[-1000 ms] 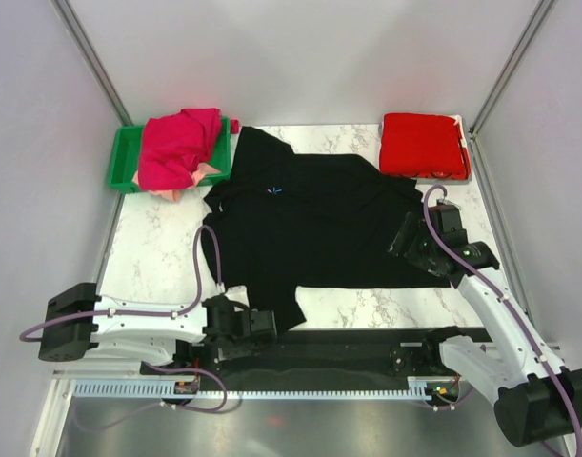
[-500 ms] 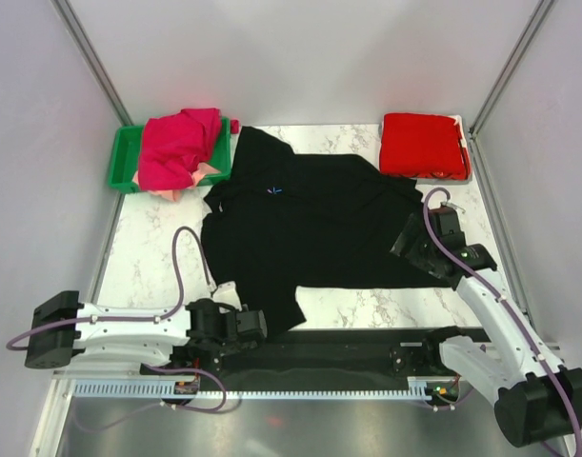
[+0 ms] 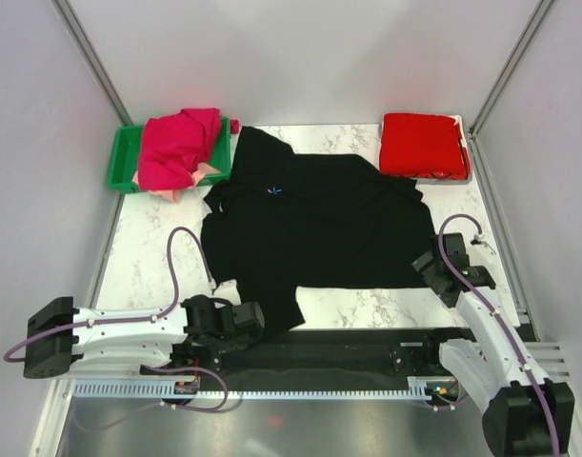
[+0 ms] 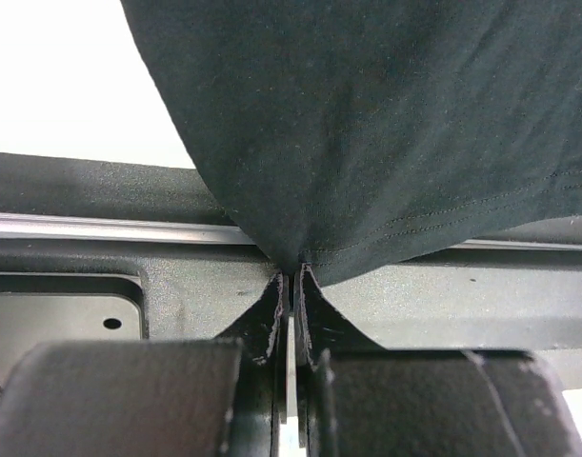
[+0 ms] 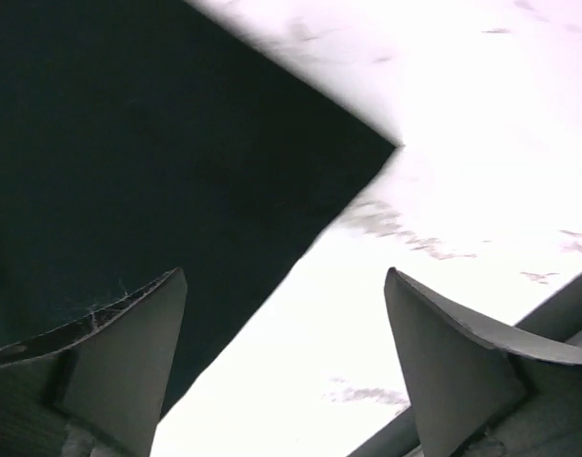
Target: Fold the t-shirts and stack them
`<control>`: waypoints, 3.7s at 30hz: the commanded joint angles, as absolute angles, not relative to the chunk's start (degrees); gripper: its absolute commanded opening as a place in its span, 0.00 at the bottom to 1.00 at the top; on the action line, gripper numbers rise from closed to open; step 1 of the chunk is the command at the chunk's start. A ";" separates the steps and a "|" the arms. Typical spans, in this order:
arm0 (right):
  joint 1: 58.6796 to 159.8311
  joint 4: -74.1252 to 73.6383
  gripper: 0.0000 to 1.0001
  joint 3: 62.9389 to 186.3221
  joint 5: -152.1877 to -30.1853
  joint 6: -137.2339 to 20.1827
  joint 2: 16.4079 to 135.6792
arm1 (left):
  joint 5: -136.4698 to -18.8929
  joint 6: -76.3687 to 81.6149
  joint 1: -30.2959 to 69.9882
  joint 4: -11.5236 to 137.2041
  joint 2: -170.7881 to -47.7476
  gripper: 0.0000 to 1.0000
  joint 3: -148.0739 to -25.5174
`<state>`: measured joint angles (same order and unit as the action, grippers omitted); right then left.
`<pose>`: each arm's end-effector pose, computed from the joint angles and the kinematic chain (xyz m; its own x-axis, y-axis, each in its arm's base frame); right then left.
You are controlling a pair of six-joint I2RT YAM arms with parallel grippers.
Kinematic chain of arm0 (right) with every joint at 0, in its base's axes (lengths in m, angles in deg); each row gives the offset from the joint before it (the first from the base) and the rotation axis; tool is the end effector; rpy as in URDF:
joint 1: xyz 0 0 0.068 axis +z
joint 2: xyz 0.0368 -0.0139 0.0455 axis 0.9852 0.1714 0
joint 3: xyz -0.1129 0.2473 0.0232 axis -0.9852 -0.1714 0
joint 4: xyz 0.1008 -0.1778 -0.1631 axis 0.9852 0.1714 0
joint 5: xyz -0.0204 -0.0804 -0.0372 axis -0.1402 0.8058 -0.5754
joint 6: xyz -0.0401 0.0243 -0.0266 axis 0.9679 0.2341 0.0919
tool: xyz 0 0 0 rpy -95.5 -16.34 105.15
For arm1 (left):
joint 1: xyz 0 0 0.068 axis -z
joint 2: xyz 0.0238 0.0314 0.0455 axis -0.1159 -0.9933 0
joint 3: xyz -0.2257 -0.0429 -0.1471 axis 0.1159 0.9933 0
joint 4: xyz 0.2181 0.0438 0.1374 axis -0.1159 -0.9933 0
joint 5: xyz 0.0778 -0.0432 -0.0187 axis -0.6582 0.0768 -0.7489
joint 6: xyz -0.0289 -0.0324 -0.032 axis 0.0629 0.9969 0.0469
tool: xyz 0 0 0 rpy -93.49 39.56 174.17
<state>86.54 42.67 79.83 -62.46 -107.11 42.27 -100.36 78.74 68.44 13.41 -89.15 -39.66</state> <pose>0.1471 0.0037 0.2028 -0.4271 0.7248 -0.5406 0.7506 0.6175 0.2350 0.0433 -0.1281 0.1529 -0.9315 -0.2627 -0.2517 -0.2139 0.9551 -0.2050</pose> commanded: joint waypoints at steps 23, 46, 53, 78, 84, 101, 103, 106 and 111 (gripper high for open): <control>72.39 18.51 0.41 66.23 -71.32 -104.45 48.31 | -102.64 75.16 65.42 28.74 -91.96 0.02 -33.44; 72.13 43.97 0.00 79.39 -72.65 -101.63 31.45 | -109.31 71.73 66.91 4.06 -83.52 0.02 -53.54; 72.31 48.22 0.00 86.43 -74.12 -100.15 31.25 | -117.13 67.08 66.13 -8.86 -87.29 0.02 -73.30; 72.31 25.53 0.00 104.01 -73.00 -95.04 75.19 | -102.47 18.03 19.54 12.39 -125.52 0.02 -103.83; 72.22 21.49 0.00 107.00 -73.26 -96.97 85.65 | -99.49 15.66 14.71 14.07 -139.64 0.02 -111.99; 63.44 25.01 0.98 100.88 -81.06 -89.76 74.69 | -95.08 23.54 9.78 18.35 -117.43 0.94 -90.78; 59.93 23.52 0.97 94.11 -83.36 -89.94 72.15 | -93.95 26.97 9.52 26.08 -110.45 0.93 -77.78; 55.97 18.95 0.90 88.64 -89.16 -89.95 73.52 | -92.97 30.84 9.17 34.16 -100.59 0.93 -64.08; 55.61 15.69 0.82 88.20 -92.16 -89.94 78.98 | -90.44 34.46 7.68 39.90 -100.21 0.95 -53.58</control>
